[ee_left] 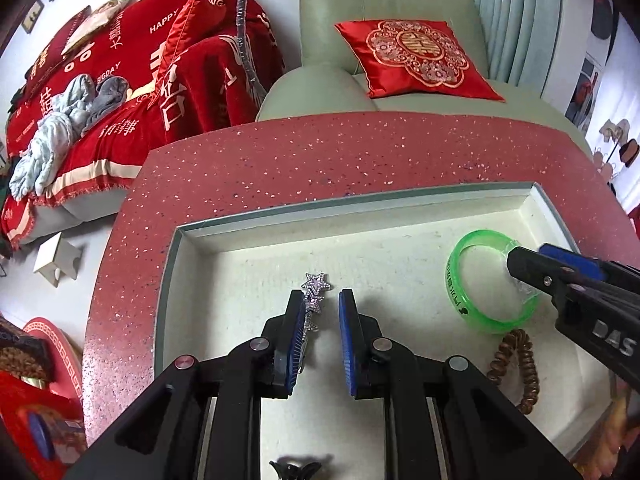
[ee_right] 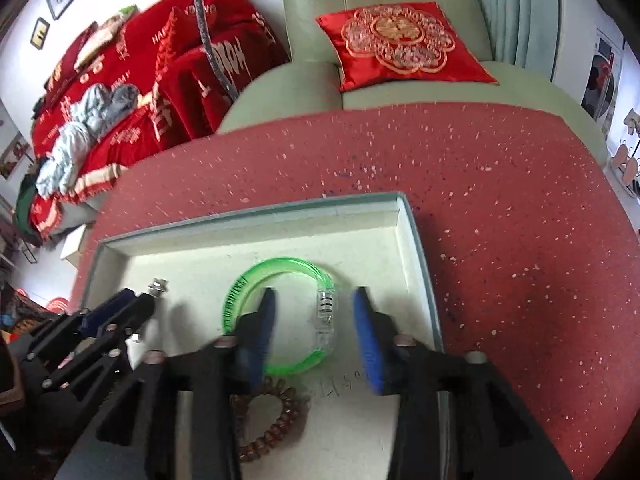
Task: Organize jewelry
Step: 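Carry the bangle into the tray and open the right tool while the left tool releases the hairpin there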
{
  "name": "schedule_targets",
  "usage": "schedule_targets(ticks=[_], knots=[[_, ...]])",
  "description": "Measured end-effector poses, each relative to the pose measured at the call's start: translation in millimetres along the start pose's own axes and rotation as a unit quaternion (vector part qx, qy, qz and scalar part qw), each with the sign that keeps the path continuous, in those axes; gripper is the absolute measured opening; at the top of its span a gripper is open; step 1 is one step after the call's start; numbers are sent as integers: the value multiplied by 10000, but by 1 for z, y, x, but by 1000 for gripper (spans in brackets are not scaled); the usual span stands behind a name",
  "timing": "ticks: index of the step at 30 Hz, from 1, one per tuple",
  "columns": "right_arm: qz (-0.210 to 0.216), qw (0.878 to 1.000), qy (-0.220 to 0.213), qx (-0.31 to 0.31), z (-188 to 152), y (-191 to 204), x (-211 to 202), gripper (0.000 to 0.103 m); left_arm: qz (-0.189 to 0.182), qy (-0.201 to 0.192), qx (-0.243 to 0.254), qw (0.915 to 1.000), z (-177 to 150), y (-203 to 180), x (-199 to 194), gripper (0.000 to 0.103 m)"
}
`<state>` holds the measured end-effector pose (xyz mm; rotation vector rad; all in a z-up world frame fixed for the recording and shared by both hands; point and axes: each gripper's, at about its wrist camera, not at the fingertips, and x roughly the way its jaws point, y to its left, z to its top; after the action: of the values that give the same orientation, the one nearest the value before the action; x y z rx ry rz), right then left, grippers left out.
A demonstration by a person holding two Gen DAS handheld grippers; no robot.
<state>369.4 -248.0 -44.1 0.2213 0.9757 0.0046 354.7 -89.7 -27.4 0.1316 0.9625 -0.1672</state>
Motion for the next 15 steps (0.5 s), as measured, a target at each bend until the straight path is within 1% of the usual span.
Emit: schedule_targets(ticks=[1,2,3,4,5,7,10,12,15], knots=[[36,10000,-50,21,0,0,-5,51,11,-27,-5,10000,0,1,-1,42],[94,9999,-97,64,-1,0,-11,51,36,-66,-1,10000,0,1,-4,55],[141,9998,-117,99,-1,0,-14,51,51,-123,-18,9999,0,2,-8,90],[212,9996,-139,148,-2,-1,-18,52,73,-308,-79,9995,0,3,-15,103],[266,9993,-163,187,-4,-1,-22,53,98,-470,-93,9988,-1,3,-22,103],[323,9990,-199,216,-9,-1,-30,57,133,-528,-4,9985,-1,0,-30,103],[429,9986,-224,214,-16,-1,-41,68,97,-599,-8,9982,-2,3,-41,103],[508,9982,-237,233,-21,-1,-49,79,112,-719,-44,9973,-7,7,-52,103],[635,9973,-251,272,-31,-3,-60,80,61,-841,-144,9963,-19,17,-69,103]])
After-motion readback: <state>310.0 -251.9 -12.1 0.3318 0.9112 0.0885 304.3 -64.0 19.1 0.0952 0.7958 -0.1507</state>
